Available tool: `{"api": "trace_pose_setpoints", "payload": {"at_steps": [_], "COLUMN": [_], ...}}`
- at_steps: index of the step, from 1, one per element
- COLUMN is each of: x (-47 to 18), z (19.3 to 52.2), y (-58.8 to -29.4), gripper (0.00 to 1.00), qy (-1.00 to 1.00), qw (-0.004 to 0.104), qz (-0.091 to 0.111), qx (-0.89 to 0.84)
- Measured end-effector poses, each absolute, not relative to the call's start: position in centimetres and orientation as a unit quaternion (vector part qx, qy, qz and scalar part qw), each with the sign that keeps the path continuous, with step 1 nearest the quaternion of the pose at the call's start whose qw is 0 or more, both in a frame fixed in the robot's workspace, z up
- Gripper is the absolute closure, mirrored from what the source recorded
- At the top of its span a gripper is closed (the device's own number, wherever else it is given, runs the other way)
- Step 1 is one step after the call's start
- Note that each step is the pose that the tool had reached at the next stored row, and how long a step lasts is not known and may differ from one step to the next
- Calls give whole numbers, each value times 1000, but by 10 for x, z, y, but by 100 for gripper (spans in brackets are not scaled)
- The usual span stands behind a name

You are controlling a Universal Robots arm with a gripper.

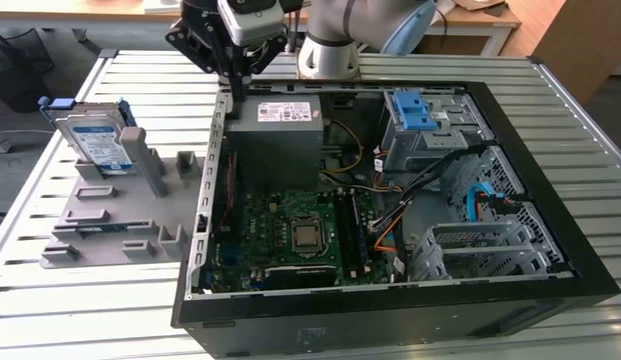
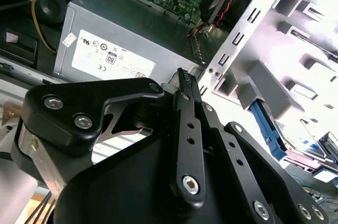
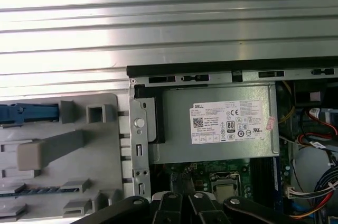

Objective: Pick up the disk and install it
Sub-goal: 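Reach for the disk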

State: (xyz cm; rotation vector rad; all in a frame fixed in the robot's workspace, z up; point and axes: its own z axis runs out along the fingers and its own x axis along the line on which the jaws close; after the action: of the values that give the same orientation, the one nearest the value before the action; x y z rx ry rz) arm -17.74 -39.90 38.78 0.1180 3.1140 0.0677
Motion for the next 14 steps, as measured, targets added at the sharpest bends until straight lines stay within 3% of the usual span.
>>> {"api": "trace_pose_setpoints", "payload": {"at_steps": [14], "x": [-186], "z": [386], "y": [-399], "gripper": [89], "qy": [999], "qw": [11], "qz": [22], "qx": [38]}}
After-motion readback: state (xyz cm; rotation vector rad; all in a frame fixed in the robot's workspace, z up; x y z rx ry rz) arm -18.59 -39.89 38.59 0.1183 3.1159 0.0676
